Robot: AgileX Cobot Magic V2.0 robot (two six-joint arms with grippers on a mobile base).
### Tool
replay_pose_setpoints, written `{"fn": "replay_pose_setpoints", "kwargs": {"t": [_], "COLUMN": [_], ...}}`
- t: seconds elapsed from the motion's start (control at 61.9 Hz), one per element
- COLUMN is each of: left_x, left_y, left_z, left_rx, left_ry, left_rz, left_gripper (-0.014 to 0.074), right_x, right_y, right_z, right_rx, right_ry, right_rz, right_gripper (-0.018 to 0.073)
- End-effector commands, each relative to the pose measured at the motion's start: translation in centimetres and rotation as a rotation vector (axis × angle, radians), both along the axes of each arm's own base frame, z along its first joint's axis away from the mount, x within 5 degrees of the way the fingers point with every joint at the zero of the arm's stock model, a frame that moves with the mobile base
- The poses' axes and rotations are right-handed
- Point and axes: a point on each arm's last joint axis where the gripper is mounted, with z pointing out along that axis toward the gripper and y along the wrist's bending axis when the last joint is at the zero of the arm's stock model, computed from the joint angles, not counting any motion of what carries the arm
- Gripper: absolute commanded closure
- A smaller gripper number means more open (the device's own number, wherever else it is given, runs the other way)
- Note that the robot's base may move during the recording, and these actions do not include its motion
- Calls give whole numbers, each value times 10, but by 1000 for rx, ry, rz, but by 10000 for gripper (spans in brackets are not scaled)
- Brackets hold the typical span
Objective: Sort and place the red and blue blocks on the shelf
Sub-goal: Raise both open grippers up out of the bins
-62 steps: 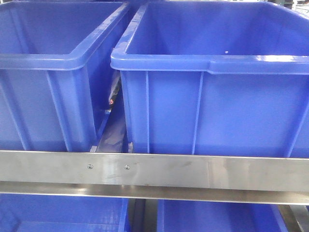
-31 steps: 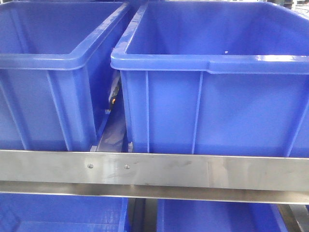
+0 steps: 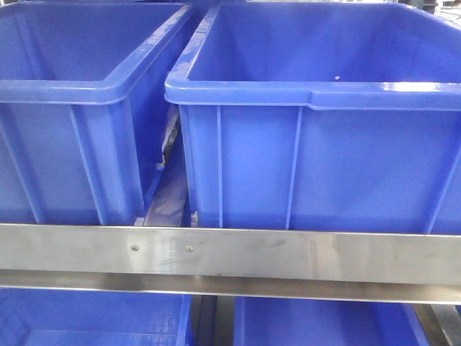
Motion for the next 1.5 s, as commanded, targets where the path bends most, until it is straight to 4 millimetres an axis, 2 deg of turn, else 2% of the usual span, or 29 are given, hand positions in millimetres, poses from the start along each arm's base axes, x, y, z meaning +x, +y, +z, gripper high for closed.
{"fn": "replay_pose_setpoints", "kwargs": {"t": [0.0,0.21,1.486], "left_x": [2,1,1], "left_y": [-1,0,0], "left_z": [17,12,13], "left_rx": [-32,-21,-24], "left_ry": [-99,-48,-57], "left_rz": [-1,5,4], "left_gripper": [473,472,472], "right_x": [1,1,1], "right_y": [0,0,0], "right_z": [18,18,17], "right_rx": [13,13,12], "right_ry": [-120,-120,-119], "right_rz": [1,1,1], "right_gripper": [510,510,510]}}
